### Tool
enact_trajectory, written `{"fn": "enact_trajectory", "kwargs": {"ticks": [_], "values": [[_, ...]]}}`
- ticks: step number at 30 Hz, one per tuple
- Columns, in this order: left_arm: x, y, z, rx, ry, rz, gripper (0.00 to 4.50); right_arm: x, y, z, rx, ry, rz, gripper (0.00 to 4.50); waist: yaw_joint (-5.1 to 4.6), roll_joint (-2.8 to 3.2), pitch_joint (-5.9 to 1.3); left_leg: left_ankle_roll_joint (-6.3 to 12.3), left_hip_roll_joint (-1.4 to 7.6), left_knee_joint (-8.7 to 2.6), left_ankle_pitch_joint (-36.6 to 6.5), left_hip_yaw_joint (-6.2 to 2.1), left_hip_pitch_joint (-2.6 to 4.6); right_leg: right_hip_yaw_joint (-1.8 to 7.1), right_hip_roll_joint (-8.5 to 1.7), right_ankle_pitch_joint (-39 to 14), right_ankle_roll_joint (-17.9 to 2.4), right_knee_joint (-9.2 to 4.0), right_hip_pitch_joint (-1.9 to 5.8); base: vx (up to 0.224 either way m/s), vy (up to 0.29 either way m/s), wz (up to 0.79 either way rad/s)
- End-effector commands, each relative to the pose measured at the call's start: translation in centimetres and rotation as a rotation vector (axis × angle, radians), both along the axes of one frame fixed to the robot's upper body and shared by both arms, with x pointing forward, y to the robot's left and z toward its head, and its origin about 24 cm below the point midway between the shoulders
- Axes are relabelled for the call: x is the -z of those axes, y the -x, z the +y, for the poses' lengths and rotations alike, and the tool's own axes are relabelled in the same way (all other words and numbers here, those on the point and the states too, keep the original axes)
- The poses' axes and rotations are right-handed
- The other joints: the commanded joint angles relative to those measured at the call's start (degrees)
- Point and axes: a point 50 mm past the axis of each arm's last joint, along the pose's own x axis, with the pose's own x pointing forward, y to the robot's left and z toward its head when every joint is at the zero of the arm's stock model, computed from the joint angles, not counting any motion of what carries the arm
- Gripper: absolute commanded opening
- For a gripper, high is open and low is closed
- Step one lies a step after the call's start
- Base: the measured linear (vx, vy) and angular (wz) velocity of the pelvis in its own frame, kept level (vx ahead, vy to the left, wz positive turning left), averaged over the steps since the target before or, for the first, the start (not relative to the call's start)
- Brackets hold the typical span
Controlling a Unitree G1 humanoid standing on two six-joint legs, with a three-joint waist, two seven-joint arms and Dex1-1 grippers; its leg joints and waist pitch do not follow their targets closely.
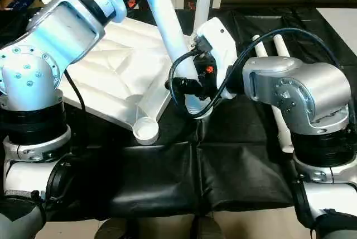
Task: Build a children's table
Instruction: Pick table leg
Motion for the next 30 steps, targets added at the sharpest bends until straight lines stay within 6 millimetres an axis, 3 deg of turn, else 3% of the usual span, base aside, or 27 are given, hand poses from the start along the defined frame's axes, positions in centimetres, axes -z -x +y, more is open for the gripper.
{"fn": "enact_trajectory", "kwargs": {"ticks": [1, 6, 12, 21, 23, 27, 29, 30], "values": [[-0.4, 0.1, 0.2, 0.016, -0.005, -0.023, 1.59, 0.0, 0.2, -0.2, -0.008, 0.007, 0.002, 2.89, 0.20, -1.40, -5.94, 3.39, 0.20, -2.90, -2.8, 0.40, 1.01, 1.46, -0.96, -7.0, -14.1, -2.52, 4.81, 0.000, 0.000, 0.00], [-0.4, -0.1, 0.5, 0.013, -0.003, -0.024, 1.59, 0.2, 0.3, -0.2, -0.012, 0.012, 0.011, 2.58, 0.20, -1.32, -5.94, 2.62, 0.17, -2.90, -3.3, 0.36, 1.06, 1.47, -0.93, -8.3, -13.1, -2.63, 4.73, 0.000, 0.000, 0.00], [-0.4, -0.4, 0.8, 0.008, -0.009, -0.026, 1.59, 0.2, 0.2, -0.2, -0.008, 0.002, 0.009, 2.07, 0.22, -1.28, -6.07, 3.15, 0.12, -2.82, -2.3, 0.35, 1.00, 1.45, -0.92, -6.5, -13.7, -2.41, 4.78, 0.000, 0.000, 0.00], [-0.4, -0.7, 1.1, -0.004, -0.015, -0.028, 1.59, 0.2, 0.1, -0.2, -0.001, -0.020, -0.001, 1.91, 0.24, -1.28, -6.08, 3.23, 0.15, -2.83, -2.4, 0.35, 1.01, 1.45, -0.97, -6.6, -13.8, -2.39, 4.79, 0.000, 0.000, 0.00], [-0.3, -0.8, 1.4, -0.017, -0.005, -0.020, 2.15, 0.1, 0.0, -0.4, 0.021, -0.036, -0.015, 1.91, 0.21, -1.26, -6.10, 3.28, 0.15, -2.79, -2.2, 0.36, 1.03, 1.46, -0.93, -6.1, -14.0, -2.34, 4.76, 0.000, 0.000, 0.00], [-0.2, -0.9, 2.0, -0.022, 0.017, -0.033, 2.38, -0.3, -0.5, -1.0, 0.103, -0.101, -0.073, 1.90, 0.20, -1.41, -6.18, 3.25, 0.07, -2.81, -2.0, 0.50, 0.97, 1.51, -1.05, -6.7, -13.7, -2.43, 4.73, 0.000, 0.000, 0.00], [0.1, -0.7, 3.1, -0.062, 0.019, -0.048, 2.64, -0.5, -0.8, -1.7, 0.175, -0.158, -0.140, 1.87, 0.25, -0.85, -6.28, 2.84, 0.18, -2.78, -1.8, 0.36, 0.99, 1.41, -1.10, -6.5, -13.8, -2.26, 4.64, 0.000, 0.000, 0.00], [0.2, -0.6, 3.6, -0.081, 0.012, -0.056, 2.71, -0.5, -0.8, -1.9, 0.190, -0.168, -0.156, 1.87, 0.18, -0.93, -6.32, 2.73, 0.10, -2.77, -2.0, 0.45, 1.10, 1.33, -0.88, -6.4, -13.6, -2.31, 4.67, 0.000, 0.000, 0.00]]}}
